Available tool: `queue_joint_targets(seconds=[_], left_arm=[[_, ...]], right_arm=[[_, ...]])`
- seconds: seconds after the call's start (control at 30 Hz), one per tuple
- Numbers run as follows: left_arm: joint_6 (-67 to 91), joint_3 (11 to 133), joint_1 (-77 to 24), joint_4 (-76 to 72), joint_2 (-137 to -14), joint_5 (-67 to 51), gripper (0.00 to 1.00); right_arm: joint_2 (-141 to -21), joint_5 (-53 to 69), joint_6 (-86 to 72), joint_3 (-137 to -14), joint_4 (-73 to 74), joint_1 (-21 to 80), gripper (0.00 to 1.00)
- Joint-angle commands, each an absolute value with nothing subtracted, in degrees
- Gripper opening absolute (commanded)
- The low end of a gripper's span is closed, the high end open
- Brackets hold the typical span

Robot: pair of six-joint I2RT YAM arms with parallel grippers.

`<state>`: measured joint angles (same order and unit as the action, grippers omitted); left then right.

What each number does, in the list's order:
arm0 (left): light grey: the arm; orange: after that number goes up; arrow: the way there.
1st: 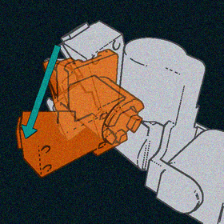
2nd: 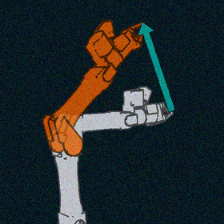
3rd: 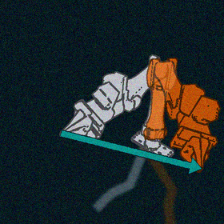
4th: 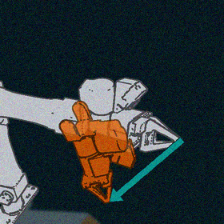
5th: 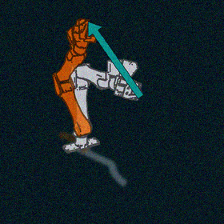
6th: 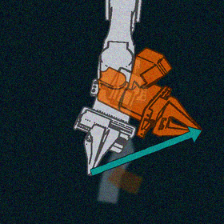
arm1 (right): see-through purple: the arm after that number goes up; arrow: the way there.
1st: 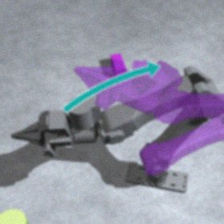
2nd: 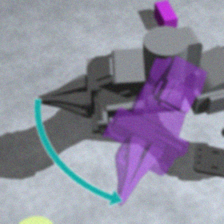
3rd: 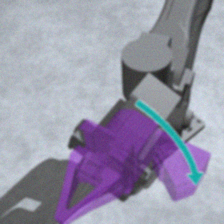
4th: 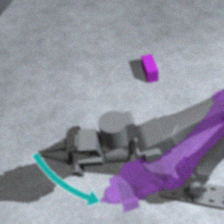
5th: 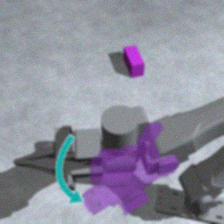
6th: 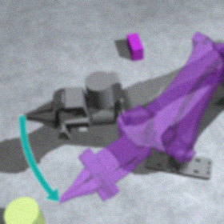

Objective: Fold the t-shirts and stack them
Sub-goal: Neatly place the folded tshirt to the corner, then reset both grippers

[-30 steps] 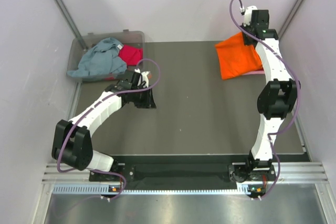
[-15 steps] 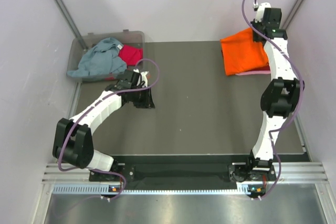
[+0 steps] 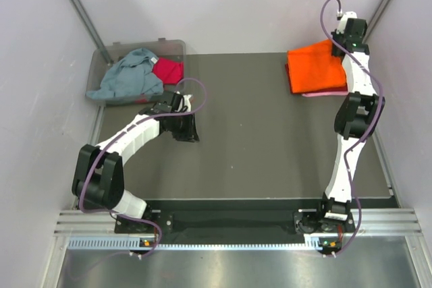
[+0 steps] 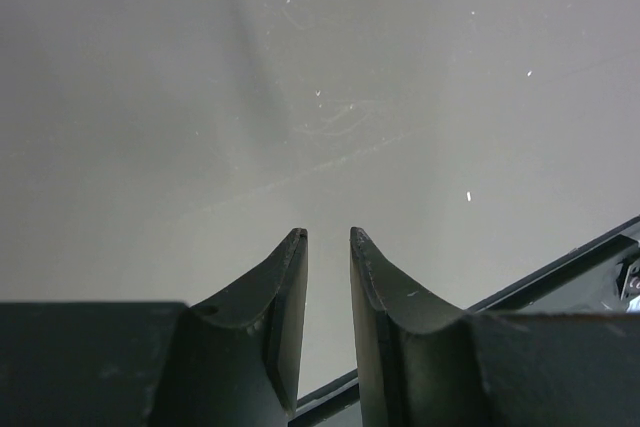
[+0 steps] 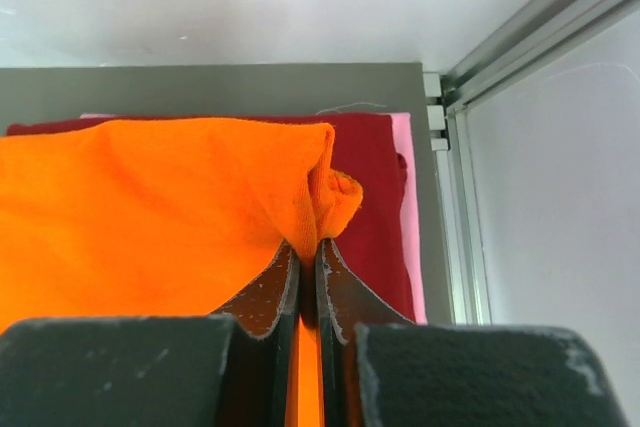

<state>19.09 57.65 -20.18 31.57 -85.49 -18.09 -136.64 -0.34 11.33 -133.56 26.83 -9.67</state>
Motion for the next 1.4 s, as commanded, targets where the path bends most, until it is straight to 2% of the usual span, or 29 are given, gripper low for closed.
queue_joint_targets(seconds=[0.0, 0.43, 0.5, 0.53, 0.57, 0.6, 0.77, 0.83, 0.87, 1.03, 1.13, 1.2, 1.23, 1.37], left_arm=[[18.5, 59.9, -19.8, 31.7, -86.2, -18.0, 0.29], [18.5, 59.8, -19.7, 31.4, -86.5, -18.5, 0.29], [18.5, 59.8, -19.6, 31.4, -86.4, -18.7, 0.29], [18.5, 59.8, -19.7, 31.3, -86.4, -18.7, 0.29], [18.6, 59.6, -19.7, 31.1, -86.3, -19.5, 0.29], [18.5, 59.5, -19.7, 30.9, -85.9, -20.2, 0.30], [19.0, 58.7, -19.6, 28.5, -83.0, -26.6, 0.31], [19.5, 58.7, -19.7, 27.2, -81.6, -27.8, 0.31], [19.7, 59.0, -19.6, 26.7, -80.2, -28.6, 0.31], [23.6, 60.0, -19.5, 21.9, -75.1, -30.0, 0.31], [25.0, 62.7, -19.5, 18.9, -72.1, -29.7, 0.32], [25.1, 65.4, -19.5, 19.6, -70.5, -28.5, 0.34], [24.9, 66.0, -19.5, 20.0, -69.9, -27.4, 0.35], [25.7, 65.8, -19.5, 20.9, -65.4, -24.9, 0.45]], right_arm=[[-136.8, -0.3, 10.0, -136.7, 20.4, -10.9, 0.00], [-139.4, -0.4, 8.8, -137.4, 17.0, -11.9, 0.02], [-139.4, -0.9, 8.3, -137.5, 17.0, -12.0, 0.11], [-139.3, -1.5, 8.1, -137.4, 17.3, -12.0, 0.24], [-138.7, -2.4, 7.6, -137.2, 17.7, -12.0, 0.31], [-138.2, -3.5, 5.9, -137.1, 18.7, -11.9, 0.45], [-126.1, -3.7, 0.4, -125.3, 19.7, -11.9, 0.70], [-121.5, -3.3, -3.4, -119.8, 21.3, -11.5, 0.97], [-117.0, -3.2, -4.6, -118.3, 23.6, -11.3, 1.00], [-98.5, -0.5, -11.2, -106.2, 32.2, -8.8, 1.00], [-90.4, 7.1, -15.7, -96.7, 37.4, -7.9, 1.00], [-81.4, 10.9, -20.1, -90.3, 38.4, -7.6, 1.00], [-75.0, 14.6, -21.3, -82.8, 37.6, -6.9, 1.00], [-60.7, 20.2, -24.8, -67.0, 33.2, -4.2, 1.00]])
